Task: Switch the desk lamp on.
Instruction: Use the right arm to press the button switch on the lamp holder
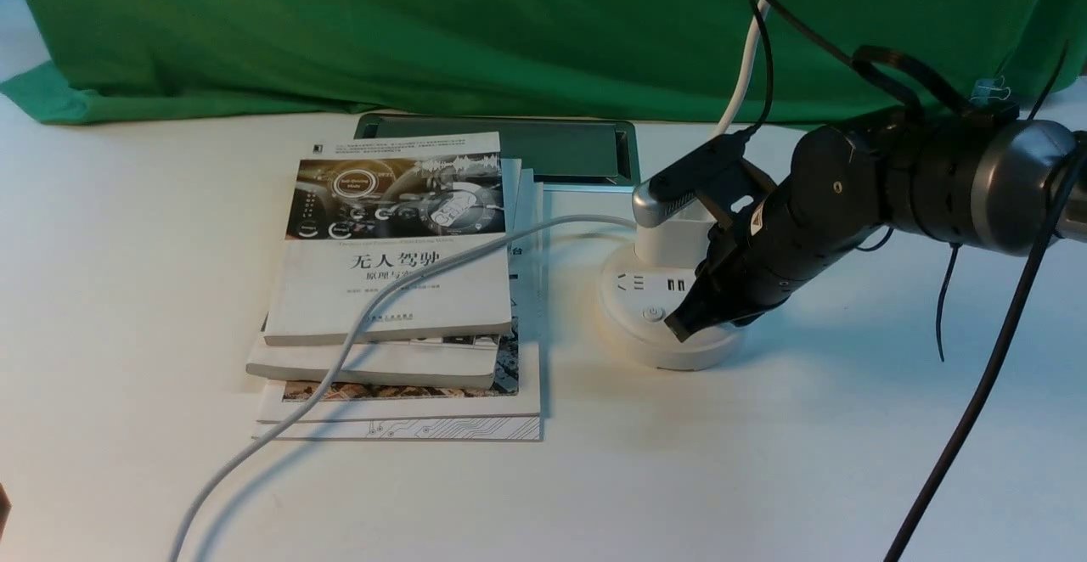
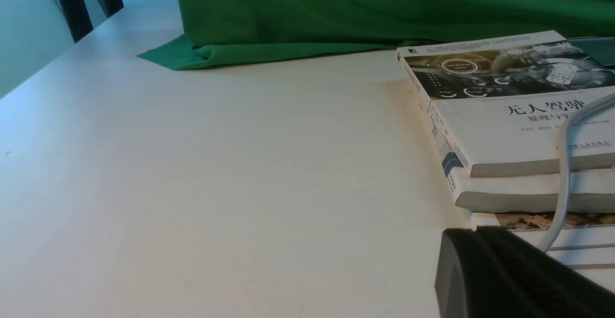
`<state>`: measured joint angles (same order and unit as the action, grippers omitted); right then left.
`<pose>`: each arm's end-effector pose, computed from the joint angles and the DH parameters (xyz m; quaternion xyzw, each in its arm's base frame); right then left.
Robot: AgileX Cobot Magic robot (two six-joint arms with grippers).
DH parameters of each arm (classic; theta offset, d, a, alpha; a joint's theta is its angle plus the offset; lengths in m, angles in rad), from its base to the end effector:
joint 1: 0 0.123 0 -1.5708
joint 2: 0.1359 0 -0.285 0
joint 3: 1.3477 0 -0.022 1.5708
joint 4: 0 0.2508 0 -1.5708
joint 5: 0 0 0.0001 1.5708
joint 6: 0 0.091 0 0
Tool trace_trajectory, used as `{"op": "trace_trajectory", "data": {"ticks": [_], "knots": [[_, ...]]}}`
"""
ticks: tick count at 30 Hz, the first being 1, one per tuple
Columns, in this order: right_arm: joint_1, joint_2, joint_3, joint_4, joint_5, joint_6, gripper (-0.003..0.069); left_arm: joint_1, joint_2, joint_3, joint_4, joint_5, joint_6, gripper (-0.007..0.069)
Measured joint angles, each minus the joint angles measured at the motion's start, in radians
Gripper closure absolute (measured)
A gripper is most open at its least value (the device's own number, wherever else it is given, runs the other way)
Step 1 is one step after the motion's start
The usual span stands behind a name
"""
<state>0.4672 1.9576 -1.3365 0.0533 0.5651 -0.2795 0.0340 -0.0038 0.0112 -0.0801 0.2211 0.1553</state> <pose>0.3655 0.1873 0.1802 -0.3372 0.9118 0.0409 0.2308 0.0558 0.0003 0.1896 0.0220 0.7547 0.0298 0.6550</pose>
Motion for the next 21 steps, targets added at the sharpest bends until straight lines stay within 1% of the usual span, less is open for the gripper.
{"op": "trace_trajectory", "data": {"ticks": [16,21], "knots": [[0.0,0.048,-0.029,0.001,0.004,0.0,0.0622,0.0,0.0,0.0,0.0,0.0,0.0,0.0603],[0.0,0.067,-0.046,0.025,0.014,-0.007,0.062,0.0,0.0,0.0,0.0,0.0,0.0,0.0603]]}}
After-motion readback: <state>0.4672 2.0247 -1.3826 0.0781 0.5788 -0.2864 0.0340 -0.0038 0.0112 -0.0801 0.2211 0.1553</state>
